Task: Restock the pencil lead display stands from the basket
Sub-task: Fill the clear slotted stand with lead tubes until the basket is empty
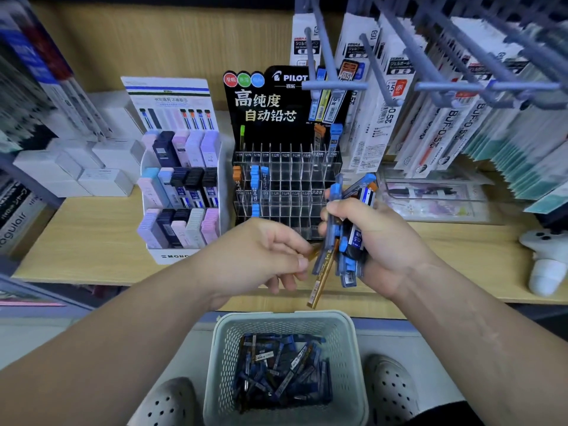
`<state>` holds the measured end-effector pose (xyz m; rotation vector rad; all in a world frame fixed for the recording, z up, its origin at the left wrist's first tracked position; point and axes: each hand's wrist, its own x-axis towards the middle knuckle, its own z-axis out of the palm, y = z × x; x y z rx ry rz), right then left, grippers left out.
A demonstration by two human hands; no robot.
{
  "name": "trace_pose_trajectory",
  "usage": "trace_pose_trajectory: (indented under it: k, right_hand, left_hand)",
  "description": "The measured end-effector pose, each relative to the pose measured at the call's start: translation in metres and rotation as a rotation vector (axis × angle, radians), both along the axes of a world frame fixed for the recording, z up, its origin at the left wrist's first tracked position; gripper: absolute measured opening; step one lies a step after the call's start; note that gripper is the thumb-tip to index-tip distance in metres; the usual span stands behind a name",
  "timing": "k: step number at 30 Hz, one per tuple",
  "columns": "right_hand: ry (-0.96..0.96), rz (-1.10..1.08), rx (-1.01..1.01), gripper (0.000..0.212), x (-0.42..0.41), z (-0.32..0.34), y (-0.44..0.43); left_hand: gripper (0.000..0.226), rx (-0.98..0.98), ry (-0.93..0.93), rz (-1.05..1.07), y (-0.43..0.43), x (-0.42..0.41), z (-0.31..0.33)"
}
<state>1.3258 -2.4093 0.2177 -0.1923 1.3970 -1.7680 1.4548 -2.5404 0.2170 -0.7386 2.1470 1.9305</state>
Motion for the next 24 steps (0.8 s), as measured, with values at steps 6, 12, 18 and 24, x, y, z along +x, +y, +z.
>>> trace_pose_trajectory:
  k: [6, 12, 18, 24]
  right_hand:
    - [-0.065, -0.070, 0.034, 0.005, -0.001, 0.000, 0.002]
    - [-0.125, -0.140, 0.074, 0.007, -0.012, 0.001, 0.005]
    - [-0.144, -0.121, 0.065, 0.004, -0.011, 0.000, 0.001]
    - [-0.126, -0.085, 0.059, 0.009, -0.006, 0.002, -0.007]
  left_hand:
    - [0.018, -0.049, 0.059, 0.044, 0.005, 0.002, 0.002]
    - [0.016, -0.068, 0.093, 0.096, -0.005, 0.005, 0.007]
    - [0.012, 0.002, 0.165, 0.232, -0.029, 0.007, 0.017]
    - [0.035, 0.025, 0.284, 0.315, -0.064, 0.019, 0.031]
